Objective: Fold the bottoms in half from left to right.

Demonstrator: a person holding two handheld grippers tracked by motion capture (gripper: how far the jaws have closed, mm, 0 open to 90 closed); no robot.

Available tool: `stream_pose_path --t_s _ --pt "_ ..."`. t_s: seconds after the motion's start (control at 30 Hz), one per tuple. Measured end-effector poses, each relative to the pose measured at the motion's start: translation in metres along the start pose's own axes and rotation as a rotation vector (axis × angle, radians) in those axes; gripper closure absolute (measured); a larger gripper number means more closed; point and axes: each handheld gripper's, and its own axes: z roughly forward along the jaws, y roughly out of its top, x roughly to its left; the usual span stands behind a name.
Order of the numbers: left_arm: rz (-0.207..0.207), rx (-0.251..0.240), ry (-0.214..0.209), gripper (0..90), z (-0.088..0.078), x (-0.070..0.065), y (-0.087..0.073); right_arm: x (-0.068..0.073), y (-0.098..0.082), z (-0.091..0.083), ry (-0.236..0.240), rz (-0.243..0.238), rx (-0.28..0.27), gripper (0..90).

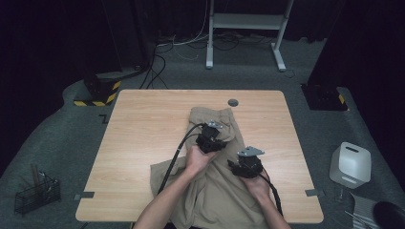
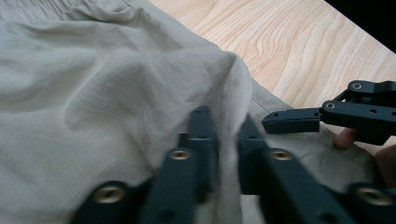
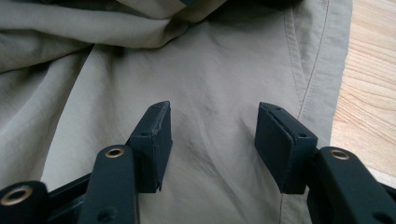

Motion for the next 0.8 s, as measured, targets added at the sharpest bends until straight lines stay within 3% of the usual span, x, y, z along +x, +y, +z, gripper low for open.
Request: stream_pose_path --t_s 0.03,0.07,0.13,0.23,0.27,0.33,0.37,0.4,0.5,0.53,0.57,0.67,0.8 --pt "0.004 -0.005 0.005 70.6 -0.002 -0.001 0.000 0.000 0.000 0.000 0.000 0.000 -0.001 45.9" --pt "0.011 -0.013 0.010 70.6 -0.006 -0.001 0.000 0.000 0.000 0.000 0.000 0.000 -0.001 45.9" --pt "0.037 -0.035 0.037 55.5 -0.017 -0.003 0.000 0.000 0.000 0.000 0.002 -0.002 0.000 44.9" --pt "0.068 -0.076 0.057 47.6 -0.048 -0.002 -0.005 0.002 0.001 -0.004 -0.002 -0.012 0.002 44.2" --pt "0.068 -0.076 0.057 46.3 -0.048 -0.002 -0.005 0.002 0.001 -0.004 -0.002 -0.012 0.002 44.2" --pt "0.073 -0.099 0.057 44.3 -0.064 0.001 -0.012 0.001 0.004 -0.016 0.006 -0.006 -0.032 44.3" --pt "0.070 -0.120 0.047 43.7 -0.079 0.006 -0.024 0.001 0.004 -0.021 0.009 -0.002 -0.037 44.3" --pt "0.070 -0.120 0.047 43.0 -0.079 0.006 -0.024 0.000 0.004 -0.024 0.014 -0.004 -0.040 44.1" --pt "0.064 -0.113 0.042 42.2 -0.092 0.015 -0.048 -0.002 0.003 -0.031 0.018 -0.013 -0.033 43.9" --pt "0.046 -0.104 0.018 41.1 -0.098 0.022 -0.064 -0.003 -0.002 -0.035 0.020 -0.022 -0.017 43.4" --pt "0.046 -0.104 0.018 41.1 -0.098 0.022 -0.064 -0.003 -0.005 -0.037 0.022 -0.023 -0.009 43.3" --pt "0.022 -0.098 0.016 41.0 -0.102 0.031 -0.085 -0.005 -0.011 -0.041 0.025 -0.018 0.001 43.1" --pt "-0.019 -0.083 -0.032 45.3 -0.095 0.032 -0.104 -0.007 -0.022 -0.045 0.034 -0.008 0.016 42.8"
